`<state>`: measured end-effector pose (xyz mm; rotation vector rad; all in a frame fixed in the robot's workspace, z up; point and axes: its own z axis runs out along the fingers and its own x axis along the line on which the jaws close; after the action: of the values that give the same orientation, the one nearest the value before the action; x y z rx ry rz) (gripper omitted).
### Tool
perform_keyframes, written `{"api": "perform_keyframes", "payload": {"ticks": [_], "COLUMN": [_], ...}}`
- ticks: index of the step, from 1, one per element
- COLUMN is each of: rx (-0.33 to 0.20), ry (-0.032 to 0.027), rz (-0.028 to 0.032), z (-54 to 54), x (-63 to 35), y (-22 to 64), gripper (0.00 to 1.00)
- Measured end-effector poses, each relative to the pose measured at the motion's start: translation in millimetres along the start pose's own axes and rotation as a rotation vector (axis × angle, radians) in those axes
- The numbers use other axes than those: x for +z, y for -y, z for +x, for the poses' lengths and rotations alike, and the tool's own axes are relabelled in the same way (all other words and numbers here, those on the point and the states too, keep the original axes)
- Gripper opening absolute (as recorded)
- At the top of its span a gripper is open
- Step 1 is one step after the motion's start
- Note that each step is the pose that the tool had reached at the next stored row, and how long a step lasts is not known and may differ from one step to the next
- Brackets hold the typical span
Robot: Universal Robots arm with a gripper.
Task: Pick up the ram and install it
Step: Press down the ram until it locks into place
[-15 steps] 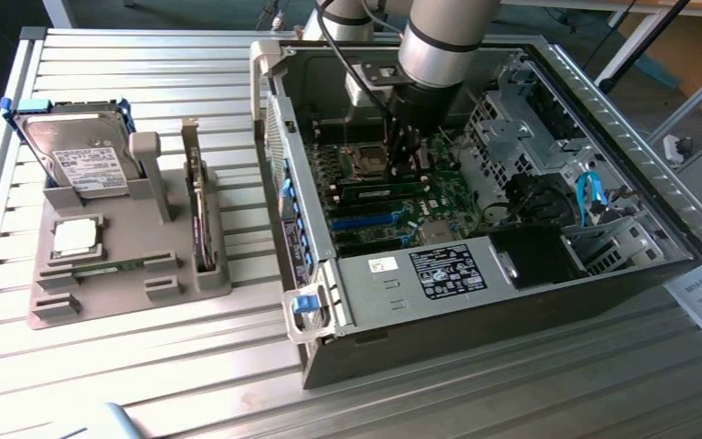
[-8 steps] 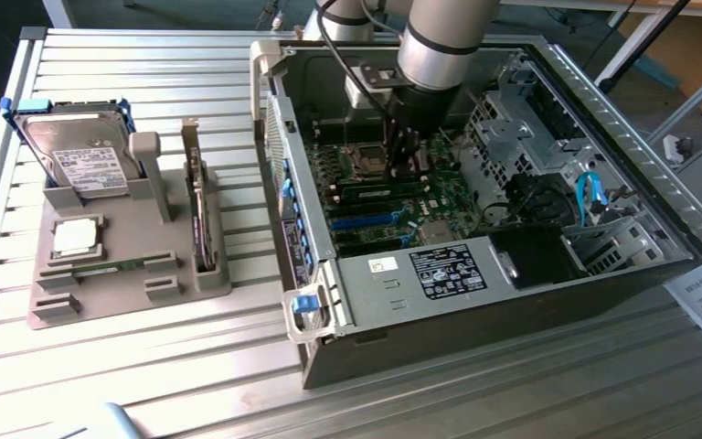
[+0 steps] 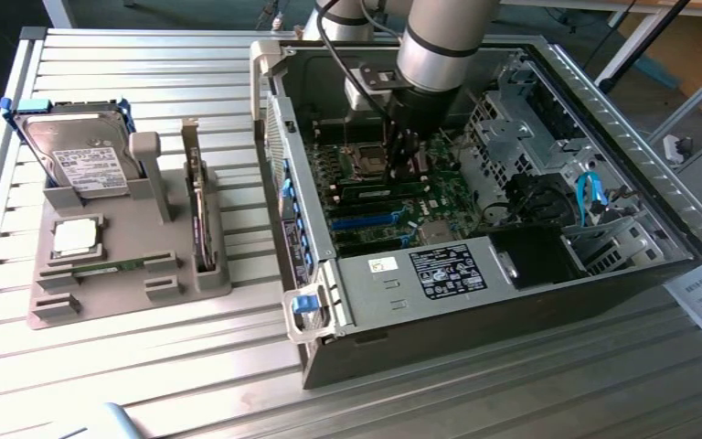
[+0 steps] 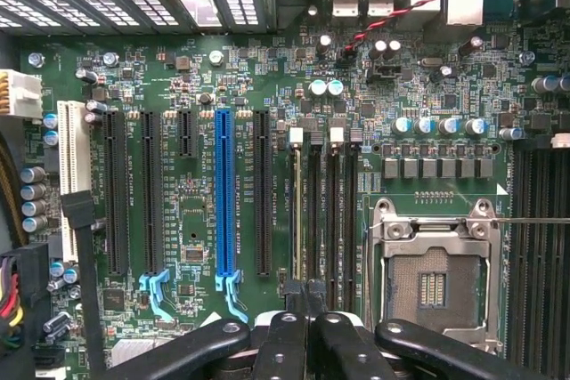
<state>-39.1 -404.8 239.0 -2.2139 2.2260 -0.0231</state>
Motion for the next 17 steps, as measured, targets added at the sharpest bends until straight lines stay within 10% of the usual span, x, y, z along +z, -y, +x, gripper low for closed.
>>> {"api": "perform_keyframes", "payload": {"ticks": [17], "rx": [-0.001], "ry": [-0.0001], "rz": [0.0000], "z": [0.1], "x": [3.9], "y": [-0.1], "gripper": [0.11]}}
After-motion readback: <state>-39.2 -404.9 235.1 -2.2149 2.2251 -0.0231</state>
